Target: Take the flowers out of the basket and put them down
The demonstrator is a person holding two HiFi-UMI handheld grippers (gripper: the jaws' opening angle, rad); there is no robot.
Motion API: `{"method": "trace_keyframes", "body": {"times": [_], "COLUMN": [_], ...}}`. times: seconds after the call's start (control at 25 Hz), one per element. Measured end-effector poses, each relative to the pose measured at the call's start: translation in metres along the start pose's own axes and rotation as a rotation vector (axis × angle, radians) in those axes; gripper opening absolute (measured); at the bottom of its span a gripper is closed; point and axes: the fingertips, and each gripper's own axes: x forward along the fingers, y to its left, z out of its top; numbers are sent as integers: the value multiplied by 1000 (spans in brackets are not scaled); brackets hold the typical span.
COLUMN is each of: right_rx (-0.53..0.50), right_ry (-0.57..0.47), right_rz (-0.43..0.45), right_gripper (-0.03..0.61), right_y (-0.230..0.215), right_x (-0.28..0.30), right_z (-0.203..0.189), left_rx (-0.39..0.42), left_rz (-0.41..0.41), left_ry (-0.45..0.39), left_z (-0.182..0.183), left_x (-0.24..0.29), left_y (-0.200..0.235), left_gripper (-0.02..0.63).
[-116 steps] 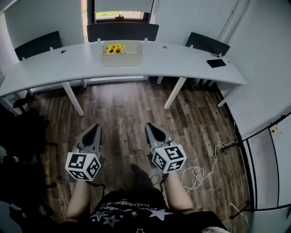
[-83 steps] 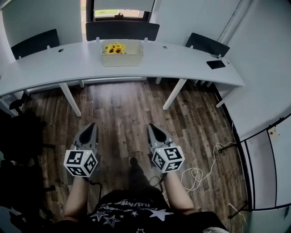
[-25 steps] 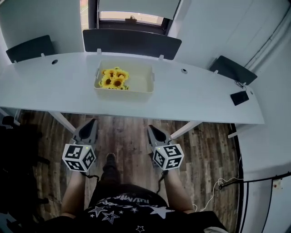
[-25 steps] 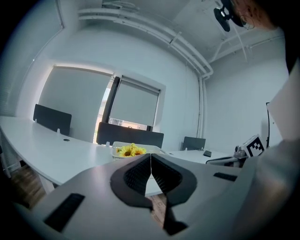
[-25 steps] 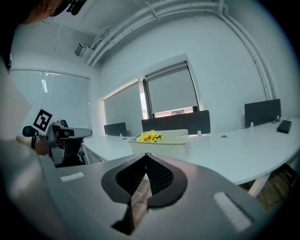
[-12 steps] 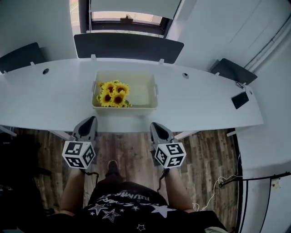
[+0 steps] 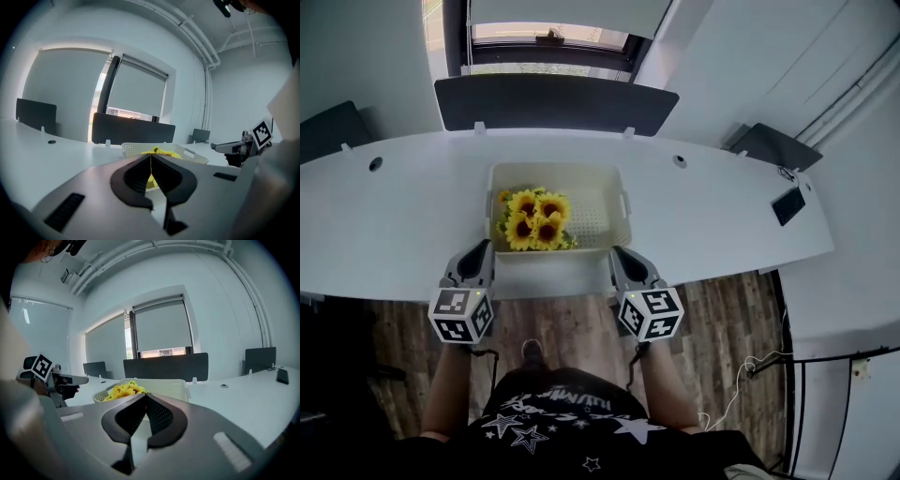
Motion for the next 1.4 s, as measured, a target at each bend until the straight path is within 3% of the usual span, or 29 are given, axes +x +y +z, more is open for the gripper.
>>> {"method": "trace_keyframes", "body": {"times": [0.16, 0.4, 0.72, 0.88, 1.04, 1.16, 1.4], "right_rx": [-1, -23, -29, -75, -205, -282, -496], "right_ry": [-1, 3, 12, 49, 154, 240, 425], "right_rz": [-22, -16, 28, 121, 256, 336, 466], "right_gripper": [3, 3, 3, 3, 3, 5, 3], "right_y": [-3, 0, -19, -27, -23, -19, -4], "right_x": [24, 53, 76, 94, 113, 125, 135], "right_z": [6, 16, 16, 17, 11, 5, -28], "left_rx": [-13, 52, 13, 3, -11, -8, -10], "left_rz": [-8, 17, 58, 108, 151, 160, 217], "left_ry": [33, 80, 169, 190, 184, 193, 238], "left_z": [-6, -12, -38, -39, -36, -38, -48], "left_x": [18, 35, 49, 53, 52, 56, 61], "left_y": [18, 36, 45, 46, 49, 48, 51], "left_gripper": [11, 11, 11, 12, 19, 86, 88]}}
